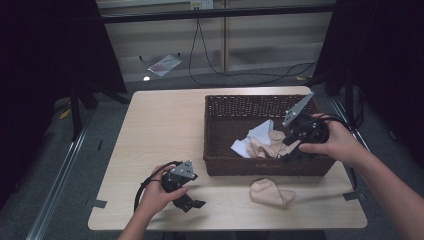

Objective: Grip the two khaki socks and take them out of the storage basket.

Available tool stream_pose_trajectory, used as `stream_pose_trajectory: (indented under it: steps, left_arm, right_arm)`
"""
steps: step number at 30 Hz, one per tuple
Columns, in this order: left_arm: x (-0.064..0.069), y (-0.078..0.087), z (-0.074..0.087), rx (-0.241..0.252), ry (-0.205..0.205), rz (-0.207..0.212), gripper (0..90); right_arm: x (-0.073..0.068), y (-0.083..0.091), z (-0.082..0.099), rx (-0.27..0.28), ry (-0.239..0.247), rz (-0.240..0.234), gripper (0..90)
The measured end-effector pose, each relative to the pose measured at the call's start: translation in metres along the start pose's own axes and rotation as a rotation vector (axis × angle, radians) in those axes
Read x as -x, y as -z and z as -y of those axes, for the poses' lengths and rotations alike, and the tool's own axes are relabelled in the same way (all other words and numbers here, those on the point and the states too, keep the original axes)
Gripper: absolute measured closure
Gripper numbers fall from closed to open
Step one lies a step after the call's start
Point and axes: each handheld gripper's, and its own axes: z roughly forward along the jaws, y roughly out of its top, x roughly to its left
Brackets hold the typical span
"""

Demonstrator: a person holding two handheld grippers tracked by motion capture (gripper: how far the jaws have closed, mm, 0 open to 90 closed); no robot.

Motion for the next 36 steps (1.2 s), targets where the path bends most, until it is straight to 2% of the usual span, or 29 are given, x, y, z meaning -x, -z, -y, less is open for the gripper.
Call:
stream_pose_trajectory:
  steps: [2, 3, 4, 8, 13, 15, 17, 22, 23, 24, 26, 29, 30, 36]
  left_arm:
    - [-0.001, 0.001, -0.001, -0.021, -0.008, 0.001, 3.0]
    - [-0.001, 0.0, 0.0, -0.007, -0.004, 0.0, 3.0]
    - [-0.001, 0.001, -0.001, -0.021, -0.007, 0.002, 3.0]
    - [-0.001, 0.001, 0.001, 0.005, 0.0, -0.001, 3.0]
    - [-0.001, 0.002, 0.001, -0.002, 0.002, 0.001, 3.0]
    - [-0.001, 0.002, 0.0, -0.005, -0.001, 0.0, 3.0]
    - [-0.001, 0.001, 0.001, -0.006, -0.011, 0.007, 3.0]
    - [-0.001, 0.002, 0.001, -0.007, -0.009, 0.0, 3.0]
    - [-0.001, 0.003, 0.0, -0.017, -0.011, -0.003, 3.0]
    - [-0.001, 0.002, 0.001, -0.003, -0.004, -0.004, 3.0]
    - [-0.001, 0.003, 0.0, -0.025, -0.009, -0.004, 3.0]
    - [-0.001, 0.003, 0.0, -0.02, -0.008, -0.005, 3.0]
    - [-0.001, 0.002, 0.001, -0.005, -0.006, -0.005, 3.0]
    - [-0.001, 0.002, 0.001, -0.011, -0.004, -0.004, 3.0]
  right_arm:
    - [0.007, -0.002, -0.002, 0.007, -0.018, 0.02, 24.8]
    - [0.01, -0.003, -0.004, 0.011, -0.027, 0.022, 24.6]
    - [0.011, -0.005, -0.006, 0.005, -0.037, 0.022, 24.6]
    - [0.018, -0.015, -0.011, -0.004, -0.04, 0.033, 22.2]
    - [0.023, -0.023, -0.017, -0.011, -0.062, 0.049, 17.0]
    - [0.026, -0.026, -0.019, -0.006, -0.08, 0.062, 12.2]
    - [0.029, -0.029, -0.019, 0.0, -0.103, 0.067, 11.7]
    - [0.036, -0.035, -0.02, 0.004, -0.125, 0.081, 10.1]
    - [0.037, -0.037, -0.02, 0.003, -0.125, 0.086, 8.9]
    - [0.039, -0.039, -0.02, -0.004, -0.118, 0.093, 8.0]
    - [0.04, -0.043, -0.021, -0.017, -0.131, 0.095, 9.8]
    - [0.042, -0.049, -0.021, -0.033, -0.124, 0.099, 9.5]
    - [0.042, -0.051, -0.022, -0.036, -0.126, 0.1, 9.2]
    - [0.048, -0.062, -0.023, -0.039, -0.14, 0.109, 9.4]
